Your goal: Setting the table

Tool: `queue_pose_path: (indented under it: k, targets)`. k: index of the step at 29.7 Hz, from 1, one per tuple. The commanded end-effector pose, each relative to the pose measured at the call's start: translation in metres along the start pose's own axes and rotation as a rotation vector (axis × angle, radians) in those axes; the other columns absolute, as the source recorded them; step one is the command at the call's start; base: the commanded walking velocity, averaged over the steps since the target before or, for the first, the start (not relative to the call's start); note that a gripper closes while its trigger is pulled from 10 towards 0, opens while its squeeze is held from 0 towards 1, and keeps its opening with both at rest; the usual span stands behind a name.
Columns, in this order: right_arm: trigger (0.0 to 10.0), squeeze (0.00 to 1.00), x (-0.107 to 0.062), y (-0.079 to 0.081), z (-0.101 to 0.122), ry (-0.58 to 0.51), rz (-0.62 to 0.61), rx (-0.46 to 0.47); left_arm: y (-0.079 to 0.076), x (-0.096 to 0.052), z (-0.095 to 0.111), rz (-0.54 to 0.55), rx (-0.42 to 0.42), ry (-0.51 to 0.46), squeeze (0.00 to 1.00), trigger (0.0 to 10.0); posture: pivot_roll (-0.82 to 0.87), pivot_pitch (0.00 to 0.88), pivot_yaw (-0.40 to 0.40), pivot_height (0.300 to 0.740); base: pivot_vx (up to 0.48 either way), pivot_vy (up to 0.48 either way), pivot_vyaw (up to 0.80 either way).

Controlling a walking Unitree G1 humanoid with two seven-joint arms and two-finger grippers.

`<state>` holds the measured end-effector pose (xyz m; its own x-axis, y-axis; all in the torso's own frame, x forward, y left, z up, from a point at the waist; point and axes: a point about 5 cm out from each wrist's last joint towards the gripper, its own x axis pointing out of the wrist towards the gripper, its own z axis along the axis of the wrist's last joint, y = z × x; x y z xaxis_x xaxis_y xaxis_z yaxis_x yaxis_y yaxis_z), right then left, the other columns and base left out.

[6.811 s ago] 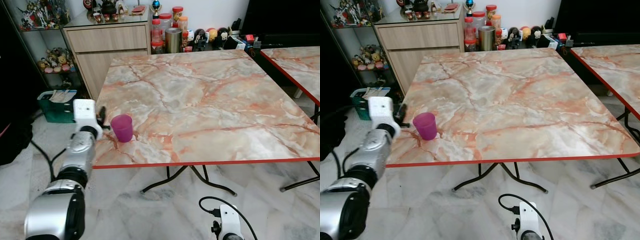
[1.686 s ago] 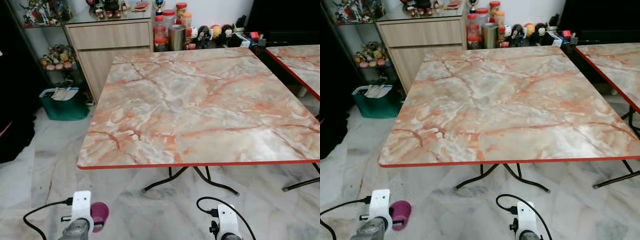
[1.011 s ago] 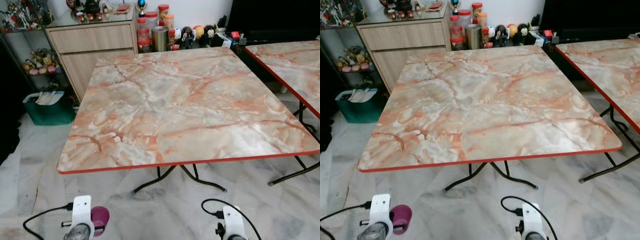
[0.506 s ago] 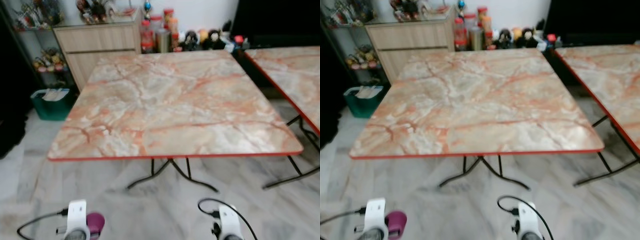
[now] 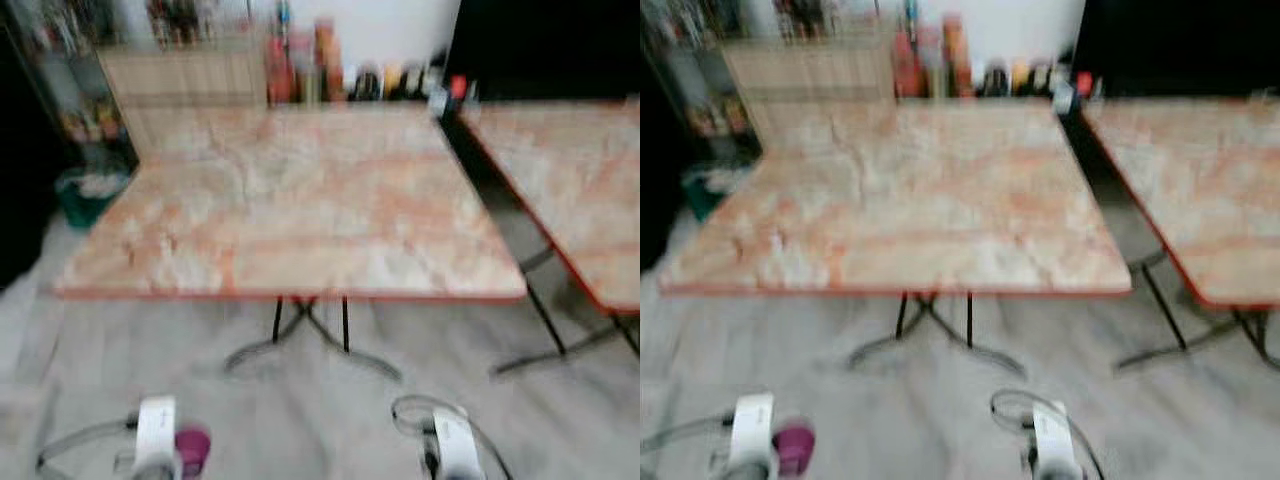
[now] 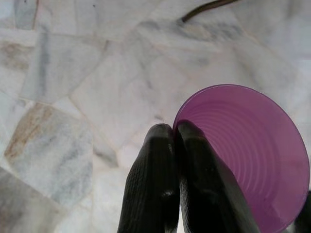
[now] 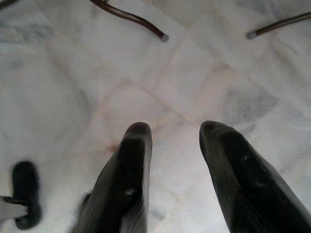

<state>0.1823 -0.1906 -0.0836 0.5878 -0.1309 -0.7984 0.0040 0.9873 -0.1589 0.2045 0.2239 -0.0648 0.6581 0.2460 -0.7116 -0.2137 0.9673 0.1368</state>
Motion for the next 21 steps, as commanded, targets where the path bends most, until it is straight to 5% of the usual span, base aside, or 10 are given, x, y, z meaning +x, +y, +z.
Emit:
queue_pose_path:
  k: [1,4,21]
  targets:
    - [10.0,0.0,0.0008,0.0015,0.0048,-0.013,0.006,-0.032,0.0043,0.0006,0.0026,0.011,0.004,-0.008,0.0,10.0,-0.08,0.0,0.031,0.728,0.0,-0.334,0.55]
    - [10.0,0.0,0.0008,0.0021,0.0052,-0.015,0.008,-0.041,0.0036,0.0005,0.0024,0.009,0.004,-0.008,0.0,10.0,-0.08,0.0,0.031,0.728,0.0,-0.329,0.72]
    - [10.0,0.0,0.001,0.0009,0.0061,-0.018,0.01,0.004,0.0001,0.0,0.0008,-0.007,0.014,-0.007,0.0,10.0,-0.08,0.0,0.027,0.728,0.0,-0.325,0.0]
